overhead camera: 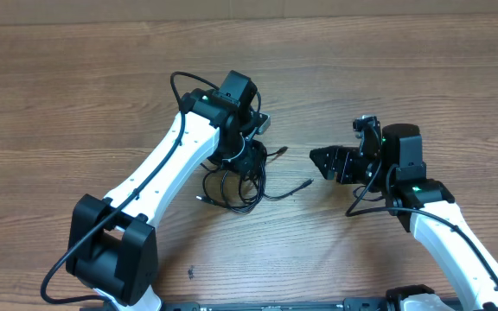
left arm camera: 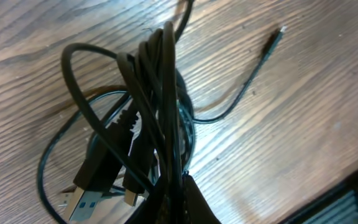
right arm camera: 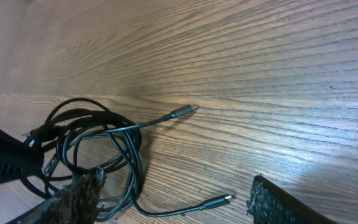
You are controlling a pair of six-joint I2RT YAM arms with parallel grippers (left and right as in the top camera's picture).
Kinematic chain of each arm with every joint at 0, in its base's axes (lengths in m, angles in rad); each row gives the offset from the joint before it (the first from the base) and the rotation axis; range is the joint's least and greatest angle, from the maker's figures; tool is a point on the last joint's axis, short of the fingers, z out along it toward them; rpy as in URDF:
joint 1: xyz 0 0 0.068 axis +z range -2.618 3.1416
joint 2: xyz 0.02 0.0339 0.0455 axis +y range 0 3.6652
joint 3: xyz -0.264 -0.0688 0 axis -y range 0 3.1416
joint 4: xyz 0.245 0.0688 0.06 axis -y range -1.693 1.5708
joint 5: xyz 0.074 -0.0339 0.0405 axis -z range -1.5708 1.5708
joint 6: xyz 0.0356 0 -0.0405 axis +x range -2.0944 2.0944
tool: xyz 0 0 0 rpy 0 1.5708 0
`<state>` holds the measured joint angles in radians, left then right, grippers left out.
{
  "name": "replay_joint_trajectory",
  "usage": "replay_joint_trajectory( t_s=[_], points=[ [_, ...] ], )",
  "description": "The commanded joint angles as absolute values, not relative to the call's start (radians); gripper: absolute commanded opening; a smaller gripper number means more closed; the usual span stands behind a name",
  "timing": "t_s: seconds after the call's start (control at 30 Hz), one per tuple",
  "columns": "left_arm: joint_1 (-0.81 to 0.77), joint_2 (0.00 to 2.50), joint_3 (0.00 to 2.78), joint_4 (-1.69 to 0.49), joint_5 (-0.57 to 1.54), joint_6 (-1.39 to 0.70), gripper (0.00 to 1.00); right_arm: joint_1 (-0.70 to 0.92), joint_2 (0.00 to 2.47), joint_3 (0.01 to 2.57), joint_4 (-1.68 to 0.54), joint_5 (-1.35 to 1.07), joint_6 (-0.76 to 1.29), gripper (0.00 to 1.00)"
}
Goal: Untangle cables
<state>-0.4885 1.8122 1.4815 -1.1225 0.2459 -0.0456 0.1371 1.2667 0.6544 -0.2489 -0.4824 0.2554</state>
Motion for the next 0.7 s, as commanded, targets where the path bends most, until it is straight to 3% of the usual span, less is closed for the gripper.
replay_joint_trajectory(
  t_s=[0.0,0.03,0.07,0.1,0.13,0.2,0.23,0.67],
  points=[
    [-0.485,1.780,1.493,-1.126,0.127,-0.026,0.05,0.135,1.251,0.675,-0.250,-0.484,0.230,0.76],
    [-0.485,1.780,1.493,-1.127,0.093,-0.040,0.13,0.135,1.251,0.675,-0.250,-0.483,0.229,0.76],
    [-0.484,1.780,1.493,-1.129,0.053,-0.070,0.28,0.135,1.251,0.675,-0.251,-0.483,0.229,0.76],
    [-0.484,1.780,1.493,-1.131,0.020,-0.097,0.53,0.135,1.251,0.675,-0.251,-0.483,0.229,0.77],
    [-0.484,1.780,1.493,-1.133,-0.014,-0.122,0.71,0.135,1.251,0.675,-0.251,-0.483,0.229,0.77],
    [-0.484,1.780,1.493,-1.137,-0.061,-0.151,0.94,0.135,1.251,0.675,-0.251,-0.483,0.229,0.77],
    [-0.484,1.780,1.493,-1.138,-0.072,-0.161,1.00,0.135,1.251,0.675,-0.251,-0.483,0.229,0.77],
    [-0.484,1.780,1.493,-1.135,-0.079,-0.248,1.00,0.135,1.251,0.675,-0.252,-0.483,0.230,0.77]
  ],
)
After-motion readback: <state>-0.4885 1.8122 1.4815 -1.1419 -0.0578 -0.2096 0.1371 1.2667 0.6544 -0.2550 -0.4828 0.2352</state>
